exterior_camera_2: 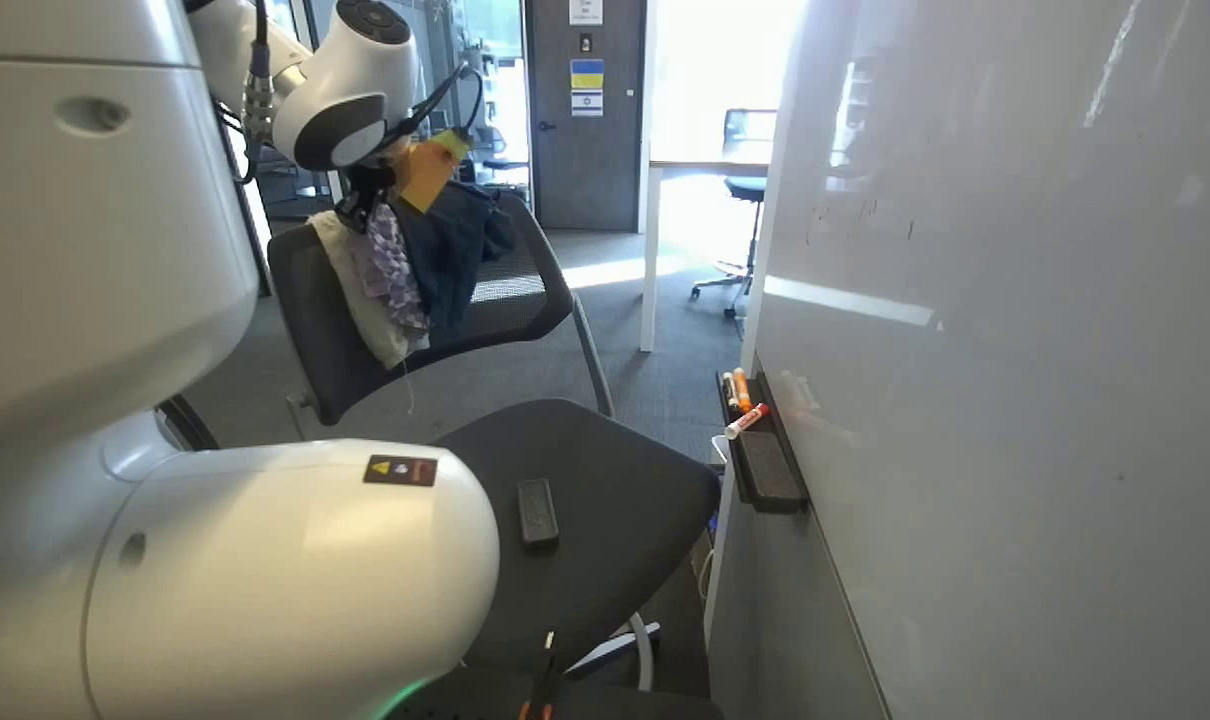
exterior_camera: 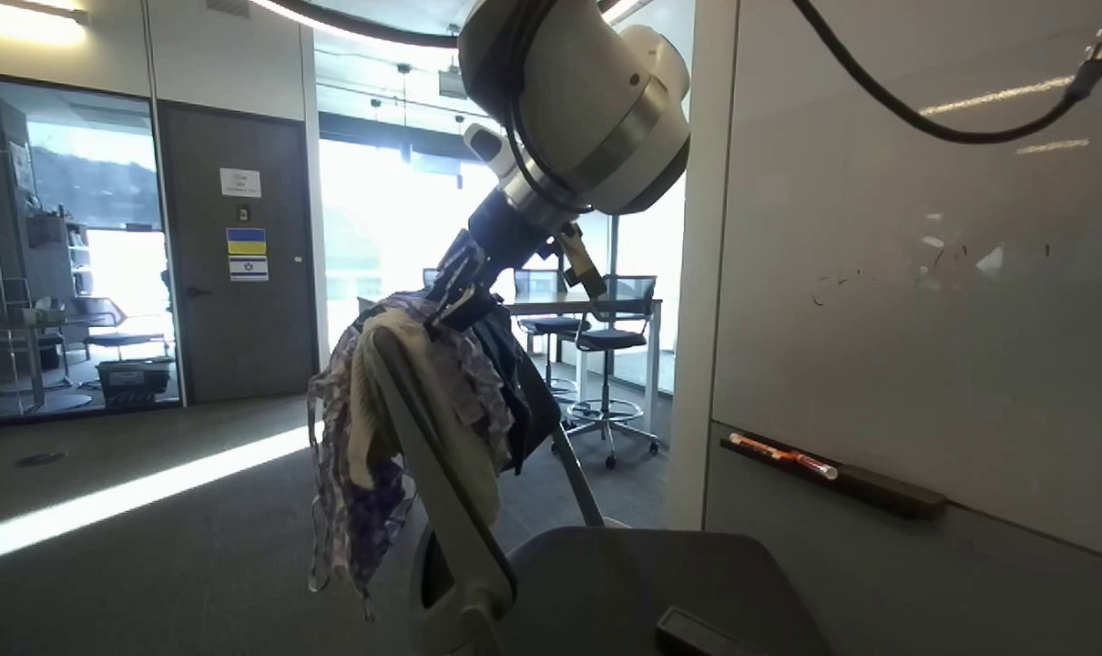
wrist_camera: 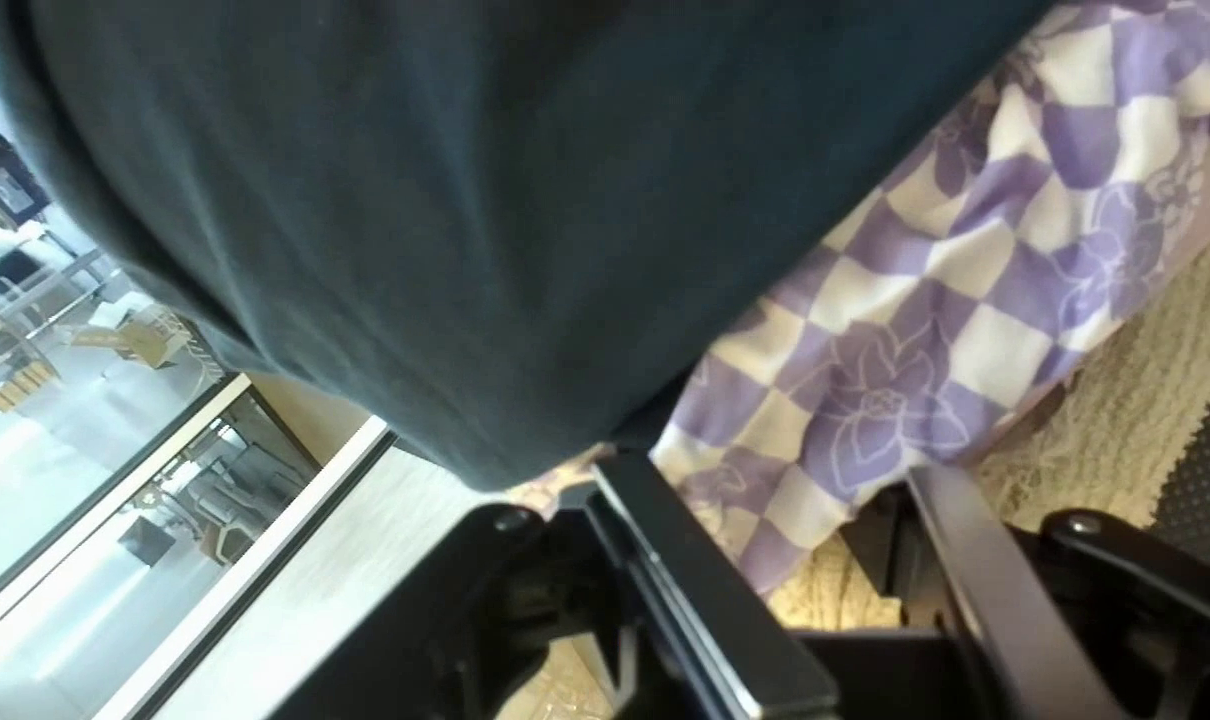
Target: Take the clothing off of the backrest of the chair
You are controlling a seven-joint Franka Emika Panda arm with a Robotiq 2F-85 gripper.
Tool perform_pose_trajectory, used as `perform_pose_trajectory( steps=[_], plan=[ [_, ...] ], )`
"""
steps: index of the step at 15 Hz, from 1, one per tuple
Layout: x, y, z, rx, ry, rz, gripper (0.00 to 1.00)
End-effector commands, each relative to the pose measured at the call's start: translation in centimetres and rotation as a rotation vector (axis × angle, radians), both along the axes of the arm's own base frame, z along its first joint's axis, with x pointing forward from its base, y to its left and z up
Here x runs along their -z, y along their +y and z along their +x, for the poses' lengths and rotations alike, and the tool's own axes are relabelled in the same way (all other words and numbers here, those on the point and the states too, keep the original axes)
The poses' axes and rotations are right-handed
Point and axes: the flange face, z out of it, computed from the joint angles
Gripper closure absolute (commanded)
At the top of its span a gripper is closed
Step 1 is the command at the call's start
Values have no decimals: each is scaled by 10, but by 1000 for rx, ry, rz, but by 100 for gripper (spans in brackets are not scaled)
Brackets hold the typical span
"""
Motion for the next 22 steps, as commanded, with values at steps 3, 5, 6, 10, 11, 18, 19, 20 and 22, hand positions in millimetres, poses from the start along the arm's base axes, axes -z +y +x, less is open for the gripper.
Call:
perform_pose_trajectory(
  steps=[3, 5, 6, 10, 11, 18, 19, 20, 22],
  plan=[
    [17, -20, 12, 3, 33, -17, 93],
    [16, -25, 11, 19, 41, -8, 97],
    [14, -30, 11, 32, 38, -1, 99],
    [-7, -61, 7, 136, 21, 57, 93],
    [-15, -73, 3, 177, 3, 76, 93],
    [-48, -162, -28, 487, -99, 161, 93],
    [-47, -169, -30, 507, -97, 165, 93],
    [-46, -173, -33, 514, -92, 166, 93],
    [-45, -167, -34, 492, -66, 176, 67]
  ],
)
